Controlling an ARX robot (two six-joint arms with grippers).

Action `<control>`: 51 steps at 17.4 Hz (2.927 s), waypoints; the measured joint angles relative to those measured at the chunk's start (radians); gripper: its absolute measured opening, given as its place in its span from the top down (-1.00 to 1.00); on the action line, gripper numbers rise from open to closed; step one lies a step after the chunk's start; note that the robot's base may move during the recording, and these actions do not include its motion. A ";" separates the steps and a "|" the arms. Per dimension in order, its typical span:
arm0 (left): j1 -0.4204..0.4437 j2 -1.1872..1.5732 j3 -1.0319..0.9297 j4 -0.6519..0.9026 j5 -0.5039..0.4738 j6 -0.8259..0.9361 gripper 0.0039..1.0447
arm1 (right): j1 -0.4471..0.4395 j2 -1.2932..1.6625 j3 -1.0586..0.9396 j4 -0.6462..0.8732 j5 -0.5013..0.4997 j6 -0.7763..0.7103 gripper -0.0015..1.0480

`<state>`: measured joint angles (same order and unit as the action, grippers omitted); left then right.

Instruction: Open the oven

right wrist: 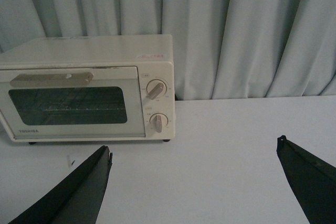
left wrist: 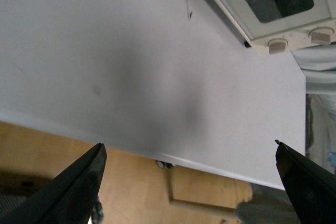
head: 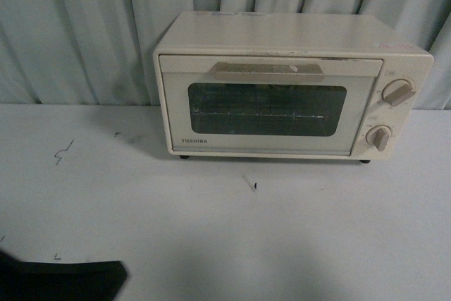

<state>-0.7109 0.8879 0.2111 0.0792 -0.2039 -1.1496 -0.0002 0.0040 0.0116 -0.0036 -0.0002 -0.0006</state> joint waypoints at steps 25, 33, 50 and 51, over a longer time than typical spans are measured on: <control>-0.087 1.148 0.574 0.595 0.059 -0.233 -0.88 | 0.000 0.000 0.000 -0.001 0.001 0.000 -0.87; 0.020 1.168 0.565 0.633 0.040 -0.162 -0.88 | 0.000 0.000 0.000 -0.001 0.001 0.000 -0.87; 0.084 1.268 0.610 0.632 0.021 -0.197 -0.88 | 0.000 0.000 0.000 -0.001 0.001 0.000 -0.87; 0.093 1.268 0.610 0.632 0.021 -0.205 -0.88 | 0.000 0.000 0.000 -0.001 0.001 0.000 -0.87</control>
<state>-0.6174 2.1563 0.8211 0.7116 -0.1833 -1.3544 -0.0002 0.0040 0.0116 -0.0044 0.0010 -0.0006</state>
